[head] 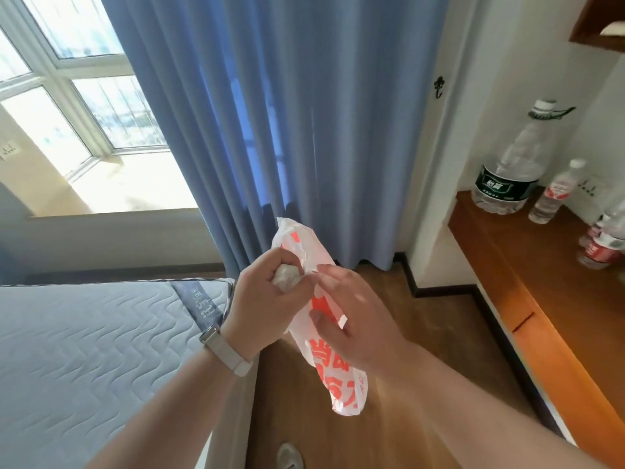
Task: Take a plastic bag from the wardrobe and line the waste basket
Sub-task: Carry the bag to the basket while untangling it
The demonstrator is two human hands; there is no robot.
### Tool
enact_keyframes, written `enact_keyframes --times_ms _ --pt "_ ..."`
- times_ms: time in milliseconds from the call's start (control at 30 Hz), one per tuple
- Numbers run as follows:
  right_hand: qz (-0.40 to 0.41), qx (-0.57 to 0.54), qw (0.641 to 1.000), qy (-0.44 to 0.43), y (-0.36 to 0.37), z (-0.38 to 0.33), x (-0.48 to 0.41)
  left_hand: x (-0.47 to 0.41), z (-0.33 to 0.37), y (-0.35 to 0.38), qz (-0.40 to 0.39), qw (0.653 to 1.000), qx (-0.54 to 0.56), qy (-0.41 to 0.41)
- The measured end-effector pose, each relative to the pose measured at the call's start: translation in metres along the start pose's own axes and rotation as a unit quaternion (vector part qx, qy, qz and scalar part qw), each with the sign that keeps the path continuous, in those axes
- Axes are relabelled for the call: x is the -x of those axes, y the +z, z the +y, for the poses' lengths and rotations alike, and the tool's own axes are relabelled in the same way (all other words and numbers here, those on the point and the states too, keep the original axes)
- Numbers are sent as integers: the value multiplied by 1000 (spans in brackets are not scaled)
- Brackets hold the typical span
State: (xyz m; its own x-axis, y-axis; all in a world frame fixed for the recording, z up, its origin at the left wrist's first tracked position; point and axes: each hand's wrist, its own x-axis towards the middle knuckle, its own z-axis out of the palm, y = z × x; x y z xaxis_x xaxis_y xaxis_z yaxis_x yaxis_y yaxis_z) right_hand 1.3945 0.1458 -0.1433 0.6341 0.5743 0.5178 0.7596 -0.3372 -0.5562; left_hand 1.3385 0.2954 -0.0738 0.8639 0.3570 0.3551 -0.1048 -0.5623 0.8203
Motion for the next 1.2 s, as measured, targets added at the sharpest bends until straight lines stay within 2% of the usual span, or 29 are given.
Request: enact_keyframes --times_ms 300,567,900,1200 --pt "-31 51 998 1 74 27 -150 -145 -86 -51 -10 999 49 -22" --pt "-45 35 998 -12 122 55 -246 -237 -137 -73 -4 998 57 -20" --pt "-65 -37 996 -52 185 151 -365 -354 -196 -54 54 996 -5 -69" --pt "-91 -93 984 -123 191 240 -500 -480 -213 -28 127 984 -80 -95"
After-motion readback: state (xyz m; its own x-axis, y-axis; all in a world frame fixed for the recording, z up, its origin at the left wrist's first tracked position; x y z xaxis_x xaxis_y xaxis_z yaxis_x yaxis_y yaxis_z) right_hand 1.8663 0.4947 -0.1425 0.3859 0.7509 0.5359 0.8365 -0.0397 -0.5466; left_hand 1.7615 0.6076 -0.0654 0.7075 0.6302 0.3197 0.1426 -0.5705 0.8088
